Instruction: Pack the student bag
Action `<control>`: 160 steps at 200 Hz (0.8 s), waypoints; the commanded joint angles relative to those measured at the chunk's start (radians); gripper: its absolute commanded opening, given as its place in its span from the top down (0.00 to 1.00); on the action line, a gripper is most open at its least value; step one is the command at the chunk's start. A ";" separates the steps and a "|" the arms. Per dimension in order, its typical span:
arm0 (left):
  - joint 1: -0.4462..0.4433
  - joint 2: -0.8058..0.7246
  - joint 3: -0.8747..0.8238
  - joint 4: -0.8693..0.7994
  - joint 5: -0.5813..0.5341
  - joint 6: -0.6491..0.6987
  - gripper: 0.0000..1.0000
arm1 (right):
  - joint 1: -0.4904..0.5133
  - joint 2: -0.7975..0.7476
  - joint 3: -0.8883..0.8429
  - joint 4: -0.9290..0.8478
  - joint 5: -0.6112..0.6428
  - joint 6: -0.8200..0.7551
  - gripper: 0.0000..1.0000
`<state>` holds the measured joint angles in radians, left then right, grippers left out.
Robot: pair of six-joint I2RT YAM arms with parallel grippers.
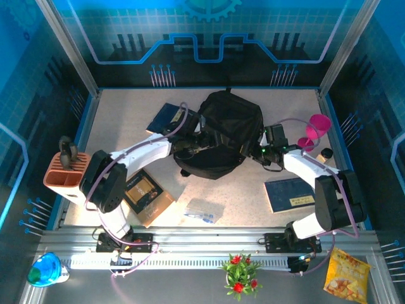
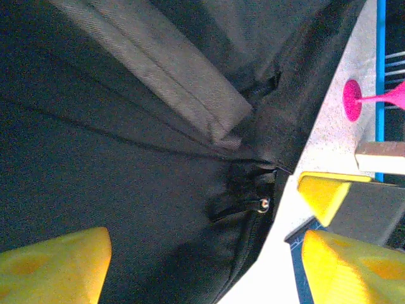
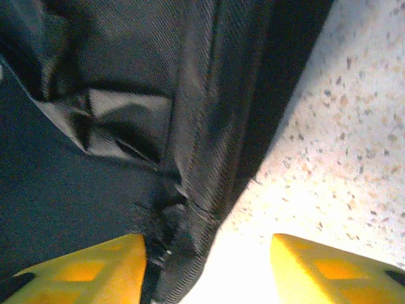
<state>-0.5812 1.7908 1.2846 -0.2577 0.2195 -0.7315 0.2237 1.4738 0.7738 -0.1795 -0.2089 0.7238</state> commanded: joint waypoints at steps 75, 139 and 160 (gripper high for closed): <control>-0.078 0.206 0.143 -0.012 0.143 -0.077 0.48 | 0.000 0.036 -0.111 0.149 -0.108 0.077 0.75; -0.087 0.254 0.144 -0.068 0.146 -0.036 0.51 | 0.002 0.060 -0.141 0.204 -0.132 0.092 0.81; -0.090 0.272 0.151 -0.063 0.180 -0.037 0.51 | 0.002 0.067 -0.145 0.213 -0.136 0.096 0.81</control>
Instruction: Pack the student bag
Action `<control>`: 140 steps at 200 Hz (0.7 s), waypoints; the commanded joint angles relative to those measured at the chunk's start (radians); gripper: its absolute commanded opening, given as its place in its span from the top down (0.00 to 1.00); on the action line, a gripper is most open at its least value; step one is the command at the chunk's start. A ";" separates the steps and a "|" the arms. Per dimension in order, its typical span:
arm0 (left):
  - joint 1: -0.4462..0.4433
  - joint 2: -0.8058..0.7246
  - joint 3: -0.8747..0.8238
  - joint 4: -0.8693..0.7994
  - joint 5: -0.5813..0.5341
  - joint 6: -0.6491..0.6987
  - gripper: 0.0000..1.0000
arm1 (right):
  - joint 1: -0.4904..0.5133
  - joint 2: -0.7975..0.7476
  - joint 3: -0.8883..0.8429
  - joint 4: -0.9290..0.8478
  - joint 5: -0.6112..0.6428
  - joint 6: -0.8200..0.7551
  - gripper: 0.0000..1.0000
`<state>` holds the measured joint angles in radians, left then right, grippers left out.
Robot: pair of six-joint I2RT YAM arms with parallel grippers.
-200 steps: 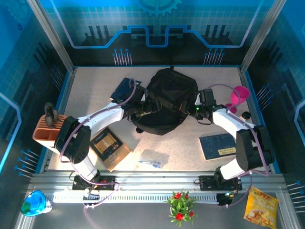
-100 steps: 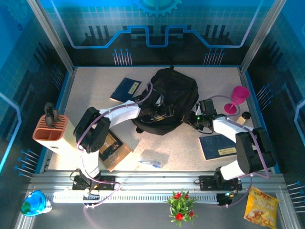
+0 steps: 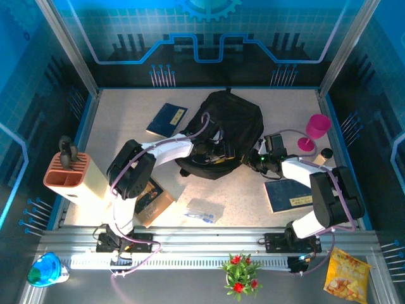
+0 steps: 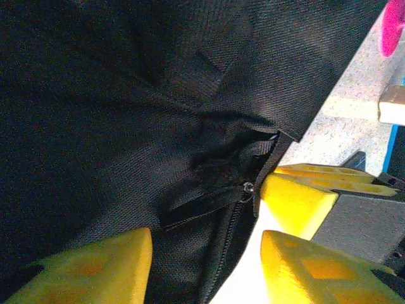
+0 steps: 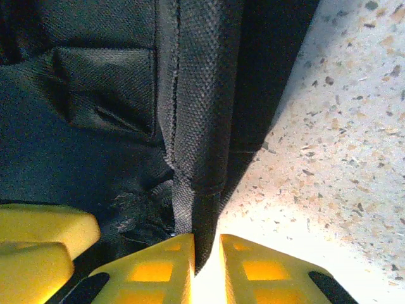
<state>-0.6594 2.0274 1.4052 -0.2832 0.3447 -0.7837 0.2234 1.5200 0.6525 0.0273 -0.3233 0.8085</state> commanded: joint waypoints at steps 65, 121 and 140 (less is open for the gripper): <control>-0.017 0.078 0.083 0.027 0.156 -0.018 0.59 | 0.002 0.028 -0.025 0.020 -0.025 0.020 0.81; -0.016 0.066 0.091 0.060 0.137 -0.013 0.64 | 0.001 0.025 -0.026 0.023 -0.022 0.023 0.81; -0.017 0.071 0.093 0.075 0.118 -0.017 0.65 | 0.001 0.024 -0.027 0.019 -0.019 0.023 0.82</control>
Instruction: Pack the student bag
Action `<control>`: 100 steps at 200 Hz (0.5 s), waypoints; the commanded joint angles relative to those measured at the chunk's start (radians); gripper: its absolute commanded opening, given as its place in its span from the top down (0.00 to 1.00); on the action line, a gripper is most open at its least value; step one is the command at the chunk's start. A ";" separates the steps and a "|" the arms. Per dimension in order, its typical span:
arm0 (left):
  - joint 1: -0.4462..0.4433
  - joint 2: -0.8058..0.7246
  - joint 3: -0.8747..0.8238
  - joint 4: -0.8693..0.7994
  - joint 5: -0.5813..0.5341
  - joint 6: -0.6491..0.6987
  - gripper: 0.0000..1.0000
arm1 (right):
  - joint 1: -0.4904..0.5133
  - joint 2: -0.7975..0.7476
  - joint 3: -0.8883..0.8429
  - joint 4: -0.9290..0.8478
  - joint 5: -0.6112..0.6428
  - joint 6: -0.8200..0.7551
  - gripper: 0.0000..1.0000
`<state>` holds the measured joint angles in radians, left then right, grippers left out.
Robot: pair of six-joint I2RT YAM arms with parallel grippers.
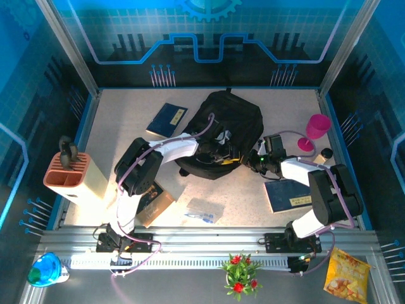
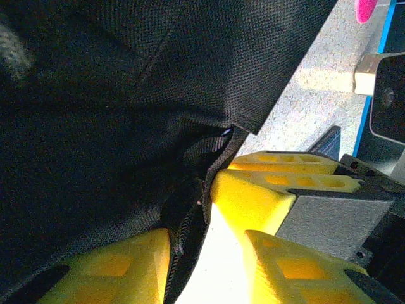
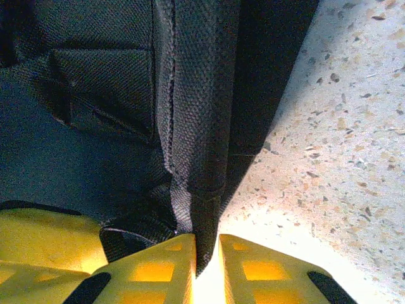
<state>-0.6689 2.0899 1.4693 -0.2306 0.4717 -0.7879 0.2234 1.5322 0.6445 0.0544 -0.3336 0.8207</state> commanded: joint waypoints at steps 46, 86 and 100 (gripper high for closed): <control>-0.007 0.023 0.038 0.017 -0.097 -0.032 0.73 | -0.004 0.002 -0.022 -0.013 -0.002 0.012 0.86; -0.007 0.053 0.060 0.037 -0.093 -0.054 0.76 | -0.008 -0.001 -0.017 -0.013 -0.009 0.010 0.89; -0.008 0.064 0.070 0.044 -0.085 -0.061 0.75 | -0.007 0.001 -0.017 -0.011 -0.011 0.010 0.89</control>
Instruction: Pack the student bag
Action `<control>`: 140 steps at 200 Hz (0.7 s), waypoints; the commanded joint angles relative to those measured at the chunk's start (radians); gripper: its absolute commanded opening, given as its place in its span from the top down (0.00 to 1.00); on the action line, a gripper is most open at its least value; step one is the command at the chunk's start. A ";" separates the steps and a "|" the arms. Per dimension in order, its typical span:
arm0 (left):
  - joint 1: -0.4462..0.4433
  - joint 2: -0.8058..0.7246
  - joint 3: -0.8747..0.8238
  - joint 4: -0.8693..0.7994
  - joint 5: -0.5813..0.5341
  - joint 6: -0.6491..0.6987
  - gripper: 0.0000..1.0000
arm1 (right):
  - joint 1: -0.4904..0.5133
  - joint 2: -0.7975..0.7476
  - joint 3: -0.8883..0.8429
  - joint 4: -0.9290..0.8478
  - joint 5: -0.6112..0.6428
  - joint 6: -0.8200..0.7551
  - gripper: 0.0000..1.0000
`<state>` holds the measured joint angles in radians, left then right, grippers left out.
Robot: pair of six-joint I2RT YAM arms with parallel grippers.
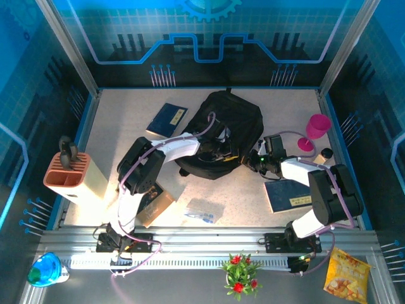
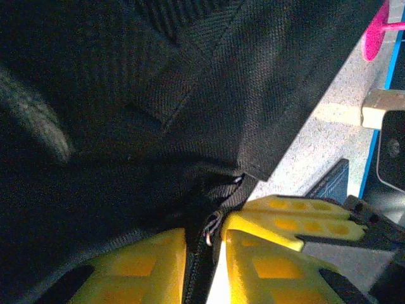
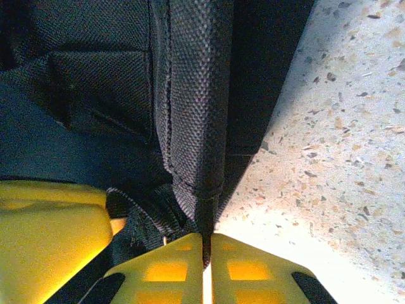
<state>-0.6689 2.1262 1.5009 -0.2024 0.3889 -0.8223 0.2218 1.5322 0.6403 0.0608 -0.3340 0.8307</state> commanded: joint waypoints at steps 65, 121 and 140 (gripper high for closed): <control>-0.007 0.062 0.080 0.010 -0.017 -0.029 0.66 | -0.010 0.000 -0.011 -0.021 -0.013 -0.003 0.90; -0.007 0.092 0.129 -0.055 -0.071 -0.009 0.67 | -0.014 0.000 -0.013 -0.021 -0.011 -0.003 0.90; -0.007 0.098 0.139 -0.060 -0.074 0.001 0.66 | -0.016 -0.001 -0.014 -0.020 -0.007 0.000 0.90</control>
<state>-0.6689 2.2017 1.5986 -0.2234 0.3420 -0.8387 0.2173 1.5322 0.6403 0.0608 -0.3389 0.8307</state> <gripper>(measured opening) 0.338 0.098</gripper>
